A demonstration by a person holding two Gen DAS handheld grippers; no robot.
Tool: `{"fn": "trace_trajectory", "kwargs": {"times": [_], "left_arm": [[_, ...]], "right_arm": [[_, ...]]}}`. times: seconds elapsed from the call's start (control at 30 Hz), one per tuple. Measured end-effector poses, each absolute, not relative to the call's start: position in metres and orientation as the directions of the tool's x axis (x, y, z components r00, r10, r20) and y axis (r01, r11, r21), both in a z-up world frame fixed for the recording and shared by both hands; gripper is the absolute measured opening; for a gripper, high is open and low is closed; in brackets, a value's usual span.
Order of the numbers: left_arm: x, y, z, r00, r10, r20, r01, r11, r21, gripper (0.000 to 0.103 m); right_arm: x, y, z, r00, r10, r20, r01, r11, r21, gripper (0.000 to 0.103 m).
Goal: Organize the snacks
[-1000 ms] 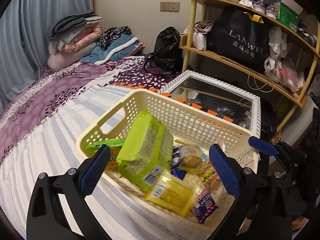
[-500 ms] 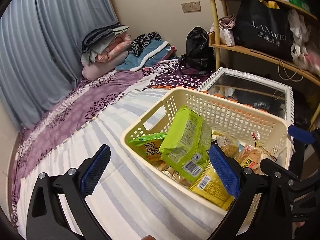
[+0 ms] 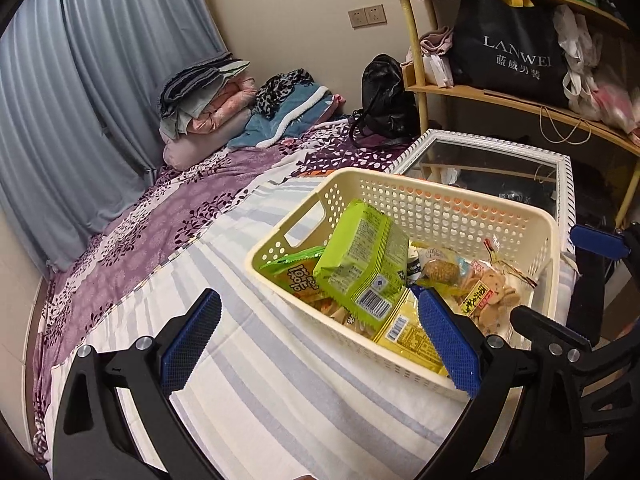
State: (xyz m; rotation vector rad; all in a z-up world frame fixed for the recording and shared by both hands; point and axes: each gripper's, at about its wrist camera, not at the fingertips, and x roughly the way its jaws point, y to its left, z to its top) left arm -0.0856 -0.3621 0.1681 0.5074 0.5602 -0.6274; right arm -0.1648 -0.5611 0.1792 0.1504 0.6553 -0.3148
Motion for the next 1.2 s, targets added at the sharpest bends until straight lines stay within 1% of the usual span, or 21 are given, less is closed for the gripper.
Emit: {"fn": "trace_trajectory", "kwargs": {"times": [0.27, 0.83, 0.97, 1.1, 1.2], "left_arm": [[-0.087, -0.354, 0.164, 0.676, -0.38, -0.631, 0.652, 0.708, 0.271, 0.1], [-0.094, -0.356, 0.157, 0.69, -0.346, -0.636, 0.652, 0.679, 0.338, 0.1], [-0.096, -0.359, 0.156, 0.688, -0.354, -0.633, 0.662, 0.664, 0.348, 0.1], [-0.097, -0.358, 0.157, 0.682, -0.375, -0.628, 0.664, 0.678, 0.317, 0.1], [-0.099, -0.359, 0.156, 0.69, -0.372, -0.621, 0.66, 0.676, 0.329, 0.1]], "right_arm": [[-0.17, -0.551, 0.179, 0.734, -0.253, -0.631, 0.325, 0.946, -0.002, 0.098], [-0.171, -0.548, 0.178, 0.73, -0.247, -0.638, 0.314, 0.949, -0.009, 0.098], [-0.172, -0.549, 0.177, 0.728, -0.245, -0.64, 0.315, 0.949, -0.005, 0.098], [-0.172, -0.551, 0.175, 0.726, -0.244, -0.643, 0.318, 0.948, -0.002, 0.098], [-0.172, -0.553, 0.175, 0.725, -0.246, -0.644, 0.323, 0.947, 0.002, 0.098]]}}
